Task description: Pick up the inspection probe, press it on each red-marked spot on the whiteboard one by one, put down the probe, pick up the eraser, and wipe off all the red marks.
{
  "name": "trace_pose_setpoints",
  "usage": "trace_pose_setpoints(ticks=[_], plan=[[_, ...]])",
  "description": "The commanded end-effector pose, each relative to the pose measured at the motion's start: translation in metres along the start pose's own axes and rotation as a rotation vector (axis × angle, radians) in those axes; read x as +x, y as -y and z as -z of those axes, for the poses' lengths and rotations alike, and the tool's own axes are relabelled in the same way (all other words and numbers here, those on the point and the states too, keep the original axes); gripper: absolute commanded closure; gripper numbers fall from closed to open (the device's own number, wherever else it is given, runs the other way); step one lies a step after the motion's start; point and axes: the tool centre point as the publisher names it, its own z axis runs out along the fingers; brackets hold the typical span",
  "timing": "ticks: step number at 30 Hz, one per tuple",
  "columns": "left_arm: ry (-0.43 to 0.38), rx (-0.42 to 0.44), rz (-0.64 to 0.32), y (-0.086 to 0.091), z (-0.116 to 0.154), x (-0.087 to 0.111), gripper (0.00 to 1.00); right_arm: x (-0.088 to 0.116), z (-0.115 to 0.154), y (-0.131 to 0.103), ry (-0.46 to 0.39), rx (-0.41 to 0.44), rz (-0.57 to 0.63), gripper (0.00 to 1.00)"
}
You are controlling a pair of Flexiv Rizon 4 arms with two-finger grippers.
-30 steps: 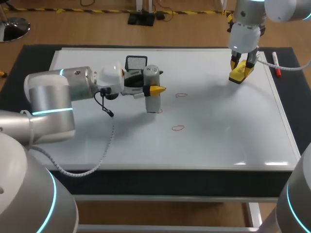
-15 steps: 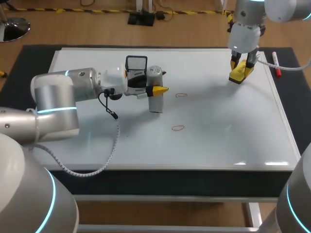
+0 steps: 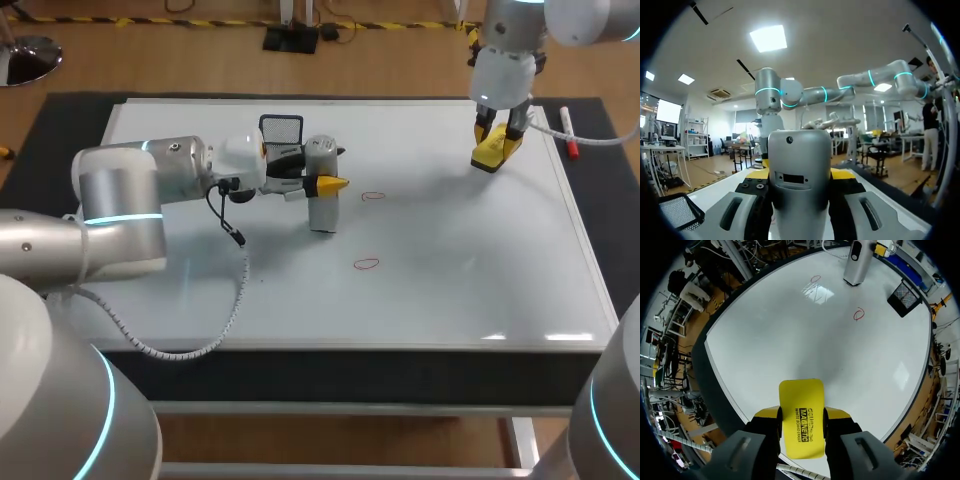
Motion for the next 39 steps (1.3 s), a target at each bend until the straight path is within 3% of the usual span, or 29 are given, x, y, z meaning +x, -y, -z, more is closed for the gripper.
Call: trace_pose_setpoints(ticks=[1,26,31,39], plan=[[-0.005,0.002,0.004,-0.001,0.000,-0.003,1.00,0.001,0.002,0.000,-0.003,0.003,0.001,1.00],[0.006,-0.006,0.006,0.003,-0.001,-0.006,1.00,0.001,0.002,0.000,-0.003,0.003,0.001,1.00],[0.036,-0.009,0.014,0.015,0.009,-0.006,1.00,0.001,0.002,0.000,-0.003,0.003,0.001,1.00],[0.109,-0.025,0.000,0.042,0.049,-0.012,1.00,0.001,0.002,0.000,-0.003,0.003,0.001,1.00]])
